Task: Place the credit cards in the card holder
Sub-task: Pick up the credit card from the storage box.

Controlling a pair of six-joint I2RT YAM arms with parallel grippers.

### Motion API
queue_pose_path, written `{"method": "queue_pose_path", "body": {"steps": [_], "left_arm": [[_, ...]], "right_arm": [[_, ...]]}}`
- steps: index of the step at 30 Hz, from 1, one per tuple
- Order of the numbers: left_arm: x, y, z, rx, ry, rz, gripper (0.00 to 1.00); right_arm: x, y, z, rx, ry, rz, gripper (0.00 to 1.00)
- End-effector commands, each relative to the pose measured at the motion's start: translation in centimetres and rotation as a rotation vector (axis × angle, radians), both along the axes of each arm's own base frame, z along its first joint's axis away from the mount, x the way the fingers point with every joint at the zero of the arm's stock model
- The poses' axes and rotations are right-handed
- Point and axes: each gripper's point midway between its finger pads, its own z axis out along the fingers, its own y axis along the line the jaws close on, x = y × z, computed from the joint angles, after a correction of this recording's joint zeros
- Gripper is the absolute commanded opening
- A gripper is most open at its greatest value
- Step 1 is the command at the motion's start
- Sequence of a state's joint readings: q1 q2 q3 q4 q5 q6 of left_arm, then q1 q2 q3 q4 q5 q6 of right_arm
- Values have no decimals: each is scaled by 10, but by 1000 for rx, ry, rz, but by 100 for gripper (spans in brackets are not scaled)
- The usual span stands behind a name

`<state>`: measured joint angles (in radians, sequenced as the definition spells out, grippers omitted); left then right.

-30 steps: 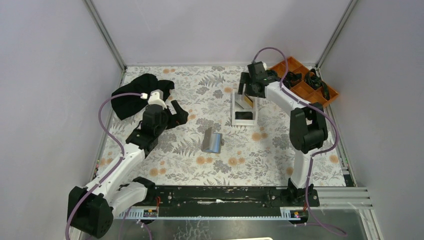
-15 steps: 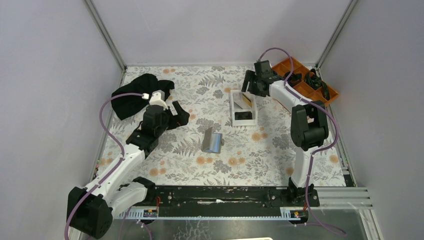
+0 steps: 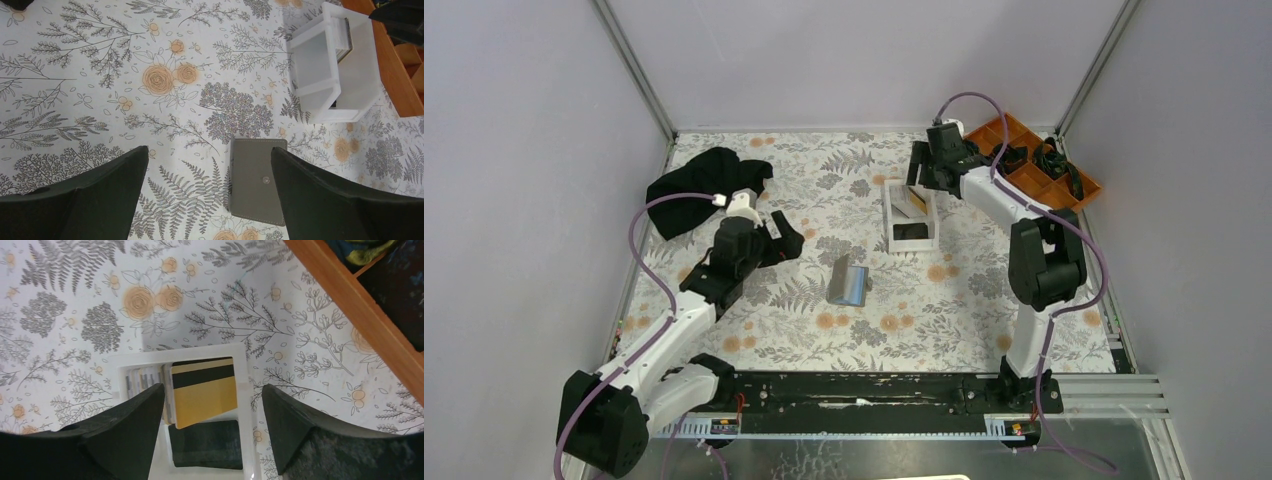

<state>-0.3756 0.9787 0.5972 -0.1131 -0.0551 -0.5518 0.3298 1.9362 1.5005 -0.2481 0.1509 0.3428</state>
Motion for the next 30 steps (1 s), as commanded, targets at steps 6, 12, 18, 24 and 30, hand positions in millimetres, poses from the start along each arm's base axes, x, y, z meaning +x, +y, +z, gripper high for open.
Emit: {"method": "queue_pose_path", "body": {"steps": [6,12,18,24,30], "left_arm": [[2,-9,4,-29,-52,-34,100],[2,-8,6,-25,-64,-36,100],[2,-8,3,-22,-59,-36,100],[4,-9,1,-20,-55,-33,100],[5,-10,-2,-22,-49,-37,100]], "right_arm": [[1,14,47,-51,-123,53,79],[-3,23,27,-17,-67,78,79],[-2,33,11,15,-21,106,78],[0,36,-1,20,5,111,77],[0,43,-13,44,39,125,74]]}}
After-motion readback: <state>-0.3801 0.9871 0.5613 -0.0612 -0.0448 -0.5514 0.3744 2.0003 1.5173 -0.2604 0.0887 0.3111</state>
